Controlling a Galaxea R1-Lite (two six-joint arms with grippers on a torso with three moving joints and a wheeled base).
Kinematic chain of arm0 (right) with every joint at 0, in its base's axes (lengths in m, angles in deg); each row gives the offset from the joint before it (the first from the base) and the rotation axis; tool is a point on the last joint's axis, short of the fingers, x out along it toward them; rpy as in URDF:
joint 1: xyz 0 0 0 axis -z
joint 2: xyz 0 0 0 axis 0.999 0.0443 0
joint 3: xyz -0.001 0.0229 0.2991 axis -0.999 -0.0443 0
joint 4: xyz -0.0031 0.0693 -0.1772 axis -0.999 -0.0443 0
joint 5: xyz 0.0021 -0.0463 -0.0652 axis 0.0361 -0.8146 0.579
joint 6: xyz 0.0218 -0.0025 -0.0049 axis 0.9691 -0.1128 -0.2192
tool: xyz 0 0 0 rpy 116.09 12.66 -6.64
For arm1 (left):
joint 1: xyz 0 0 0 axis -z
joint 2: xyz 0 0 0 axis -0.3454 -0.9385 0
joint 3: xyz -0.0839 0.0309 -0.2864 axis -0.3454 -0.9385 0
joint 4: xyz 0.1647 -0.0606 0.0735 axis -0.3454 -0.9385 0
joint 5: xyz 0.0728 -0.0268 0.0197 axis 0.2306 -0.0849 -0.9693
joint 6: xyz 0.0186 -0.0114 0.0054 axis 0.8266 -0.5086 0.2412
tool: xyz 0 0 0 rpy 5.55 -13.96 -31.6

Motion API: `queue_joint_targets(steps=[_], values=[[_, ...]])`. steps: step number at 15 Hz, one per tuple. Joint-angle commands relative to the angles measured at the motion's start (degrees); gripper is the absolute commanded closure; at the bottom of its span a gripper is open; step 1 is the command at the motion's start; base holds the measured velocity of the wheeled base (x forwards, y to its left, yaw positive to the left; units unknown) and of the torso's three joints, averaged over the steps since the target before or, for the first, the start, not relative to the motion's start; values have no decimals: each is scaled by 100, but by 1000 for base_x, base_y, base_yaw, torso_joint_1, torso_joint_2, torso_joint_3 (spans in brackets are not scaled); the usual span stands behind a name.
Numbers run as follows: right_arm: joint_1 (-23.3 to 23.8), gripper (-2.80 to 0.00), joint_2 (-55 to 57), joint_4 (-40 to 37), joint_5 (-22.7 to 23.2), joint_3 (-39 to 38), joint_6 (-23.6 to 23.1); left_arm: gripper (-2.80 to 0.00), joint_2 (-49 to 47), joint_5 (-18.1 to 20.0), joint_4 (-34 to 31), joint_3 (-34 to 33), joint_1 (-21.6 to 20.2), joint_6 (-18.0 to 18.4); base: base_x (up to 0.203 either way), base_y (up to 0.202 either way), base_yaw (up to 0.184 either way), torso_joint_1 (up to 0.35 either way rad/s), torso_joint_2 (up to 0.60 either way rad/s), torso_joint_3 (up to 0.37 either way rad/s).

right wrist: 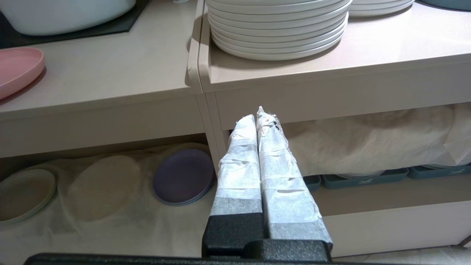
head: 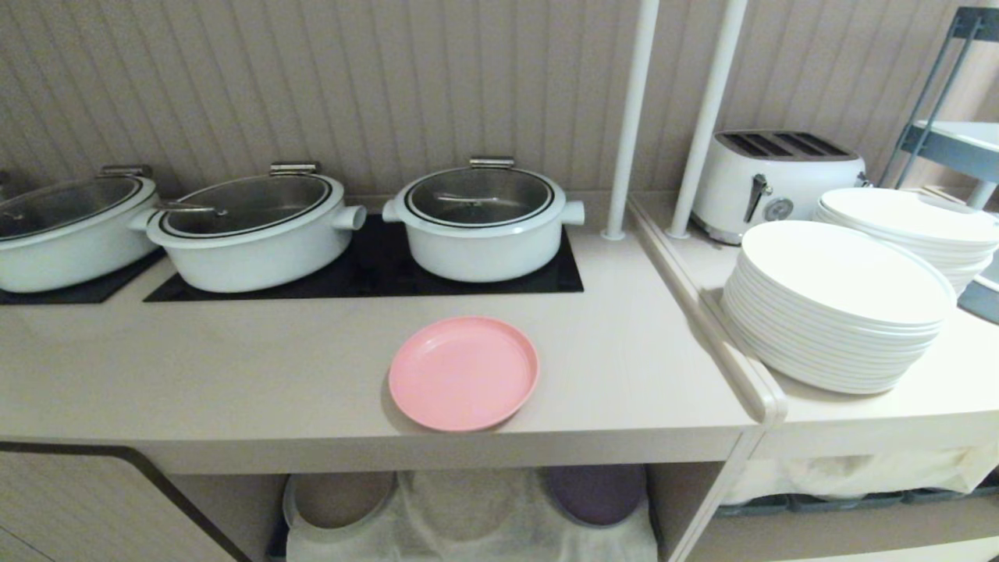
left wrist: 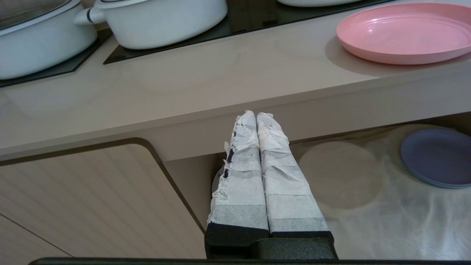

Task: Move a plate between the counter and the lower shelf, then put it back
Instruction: Pick up the plate

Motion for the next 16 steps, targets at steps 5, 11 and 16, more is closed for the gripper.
queue_joint_targets(steps=[5, 11, 16], values=[[0, 0, 0, 2, -1, 0, 3, 0, 5, 4, 3, 0, -1, 11, 0, 0, 0, 0, 0, 0], [0, 0, 0, 2, -1, 0, 3, 0, -4, 4, 3, 0, -1, 12, 0, 0, 0, 0, 0, 0], [0, 0, 0, 2, -1, 0, 3, 0, 0, 153, -50, 0, -1, 8, 0, 0, 0, 0, 0, 0]])
